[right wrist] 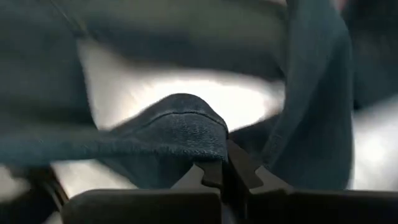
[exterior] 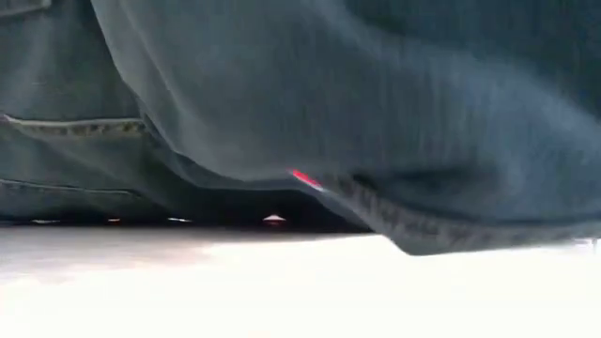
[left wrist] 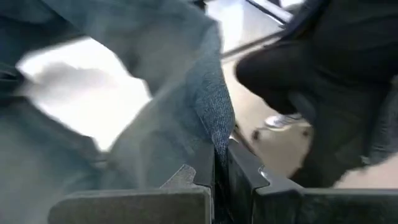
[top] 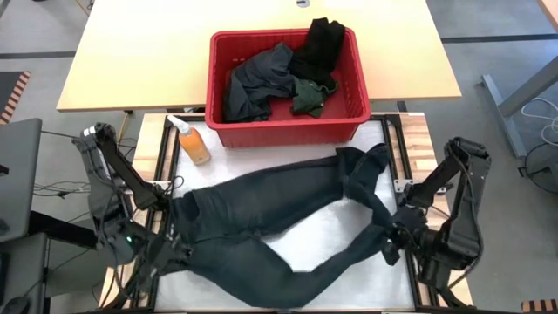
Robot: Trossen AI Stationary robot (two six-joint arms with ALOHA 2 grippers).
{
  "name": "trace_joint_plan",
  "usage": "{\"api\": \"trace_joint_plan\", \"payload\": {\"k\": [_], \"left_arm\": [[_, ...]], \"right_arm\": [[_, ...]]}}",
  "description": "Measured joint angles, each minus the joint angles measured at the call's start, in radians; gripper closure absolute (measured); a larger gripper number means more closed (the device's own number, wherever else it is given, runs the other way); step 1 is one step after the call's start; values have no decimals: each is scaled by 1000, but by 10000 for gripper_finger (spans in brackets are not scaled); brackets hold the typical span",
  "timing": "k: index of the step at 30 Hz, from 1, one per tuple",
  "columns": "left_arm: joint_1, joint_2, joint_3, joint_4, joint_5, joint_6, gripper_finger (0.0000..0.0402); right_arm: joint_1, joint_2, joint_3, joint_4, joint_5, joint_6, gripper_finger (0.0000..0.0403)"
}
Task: Fold Laundry from Bin
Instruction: Fold the dark blue jeans
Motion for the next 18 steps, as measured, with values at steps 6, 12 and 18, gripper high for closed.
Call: {"api": "trace_joint_plan", "payload": {"k": [6, 12, 18], "left_arm": [[43, -96, 1, -287, -76, -161, 399], [88, -112, 1, -631, -81, -473, 399], [130, -72, 0, -793, -81, -629, 399]], "right_arm": [[-279, -40, 0, -4, 147, -282, 384], [-735, -56, -1, -6, 138, -690, 384], [-1110, -34, -81, 62, 142, -978, 384]]}}
